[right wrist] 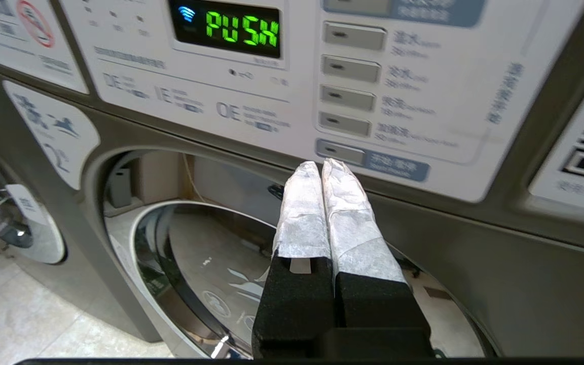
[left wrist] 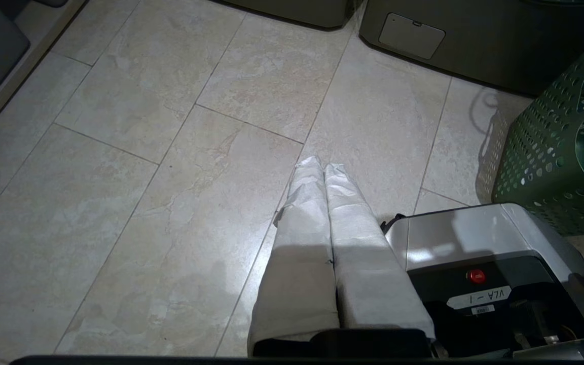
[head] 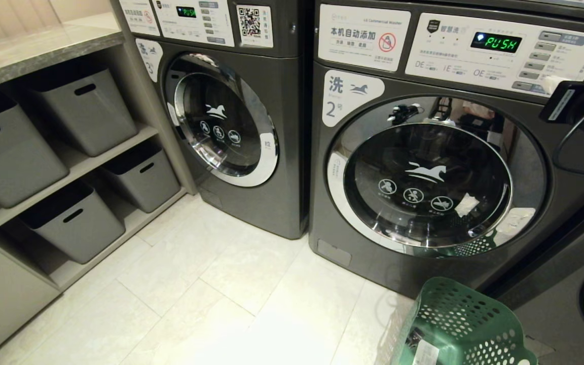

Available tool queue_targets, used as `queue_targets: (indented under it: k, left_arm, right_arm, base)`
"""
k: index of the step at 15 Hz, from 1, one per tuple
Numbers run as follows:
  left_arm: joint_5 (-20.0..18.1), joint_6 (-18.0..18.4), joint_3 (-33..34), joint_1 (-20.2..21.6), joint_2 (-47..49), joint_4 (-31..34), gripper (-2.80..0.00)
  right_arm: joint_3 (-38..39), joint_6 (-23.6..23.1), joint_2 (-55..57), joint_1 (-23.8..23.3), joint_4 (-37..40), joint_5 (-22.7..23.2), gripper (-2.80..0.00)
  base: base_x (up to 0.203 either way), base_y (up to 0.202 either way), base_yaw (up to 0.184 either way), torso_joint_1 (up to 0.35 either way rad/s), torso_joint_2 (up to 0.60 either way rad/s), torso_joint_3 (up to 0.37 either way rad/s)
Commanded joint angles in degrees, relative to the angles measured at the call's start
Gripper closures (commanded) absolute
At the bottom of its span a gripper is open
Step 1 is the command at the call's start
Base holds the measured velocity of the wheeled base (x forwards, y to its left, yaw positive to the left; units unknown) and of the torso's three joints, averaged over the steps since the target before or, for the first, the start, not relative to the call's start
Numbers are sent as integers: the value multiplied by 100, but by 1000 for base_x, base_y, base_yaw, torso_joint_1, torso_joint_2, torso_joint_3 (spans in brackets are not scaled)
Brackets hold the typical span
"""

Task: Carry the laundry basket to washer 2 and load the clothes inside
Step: Press the washing machine switch

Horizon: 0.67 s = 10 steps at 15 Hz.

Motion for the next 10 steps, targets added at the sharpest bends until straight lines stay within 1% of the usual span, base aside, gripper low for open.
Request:
queue_targets:
  k: [1, 6, 10]
  left_arm:
    - [-1, 2, 9, 2, 6, -1, 0]
    - [-1, 2, 9, -1, 13, -1, 0]
    - [-1, 2, 9, -1, 13, -1, 0]
  right_arm:
    - [-126, 0, 111, -2, -33, 15, 0]
    - [-801, -46, 492, -11, -1, 4, 0]
    - [-839, -79, 572, -11, 0, 5, 0]
  base:
    - [0, 0, 0, 0, 0, 0]
    - [0, 0, 0, 0, 0, 0]
    - [0, 0, 0, 0, 0, 0]
